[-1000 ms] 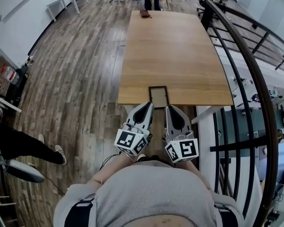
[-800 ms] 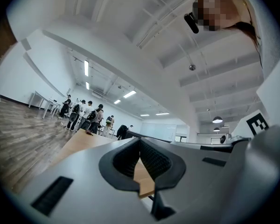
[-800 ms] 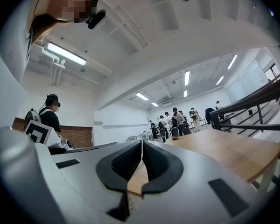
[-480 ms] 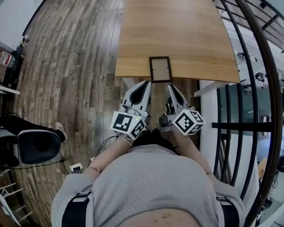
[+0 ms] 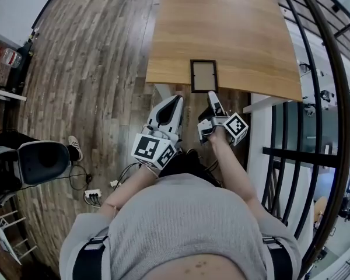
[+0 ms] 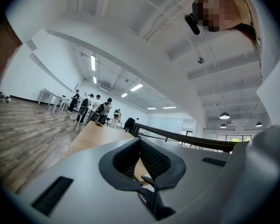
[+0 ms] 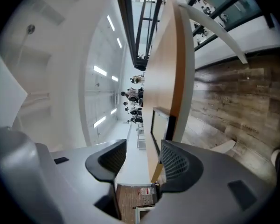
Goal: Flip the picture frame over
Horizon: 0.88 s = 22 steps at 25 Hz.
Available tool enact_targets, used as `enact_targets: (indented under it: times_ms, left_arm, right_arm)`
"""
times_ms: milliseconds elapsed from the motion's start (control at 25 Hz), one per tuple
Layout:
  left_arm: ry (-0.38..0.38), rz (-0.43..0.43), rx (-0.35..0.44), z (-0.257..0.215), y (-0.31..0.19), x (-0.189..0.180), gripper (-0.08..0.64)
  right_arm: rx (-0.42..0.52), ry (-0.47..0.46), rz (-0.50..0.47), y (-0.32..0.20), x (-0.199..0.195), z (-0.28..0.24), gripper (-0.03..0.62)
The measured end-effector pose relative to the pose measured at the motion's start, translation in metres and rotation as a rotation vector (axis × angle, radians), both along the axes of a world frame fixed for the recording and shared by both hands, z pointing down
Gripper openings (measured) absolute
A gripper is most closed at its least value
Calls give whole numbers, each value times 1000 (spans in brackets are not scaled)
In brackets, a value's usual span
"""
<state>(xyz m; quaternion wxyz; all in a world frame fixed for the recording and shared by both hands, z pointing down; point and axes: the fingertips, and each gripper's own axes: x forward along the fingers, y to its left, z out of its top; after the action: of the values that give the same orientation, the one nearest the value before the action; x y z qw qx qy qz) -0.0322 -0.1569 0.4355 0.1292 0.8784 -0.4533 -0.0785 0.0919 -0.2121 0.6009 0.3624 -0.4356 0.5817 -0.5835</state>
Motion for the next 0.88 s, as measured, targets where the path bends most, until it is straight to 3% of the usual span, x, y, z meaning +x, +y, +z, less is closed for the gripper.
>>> enact_targets:
  times_ms: [160,880]
  left_arm:
    - [-20,-10,-10,5,4,-5,6]
    - [-55,-75,-38,12,6,-29,6]
  right_arm:
    - [-61,-48,32,-18,2,23,227]
    - [-236,-16,19,-55,-16,68,225]
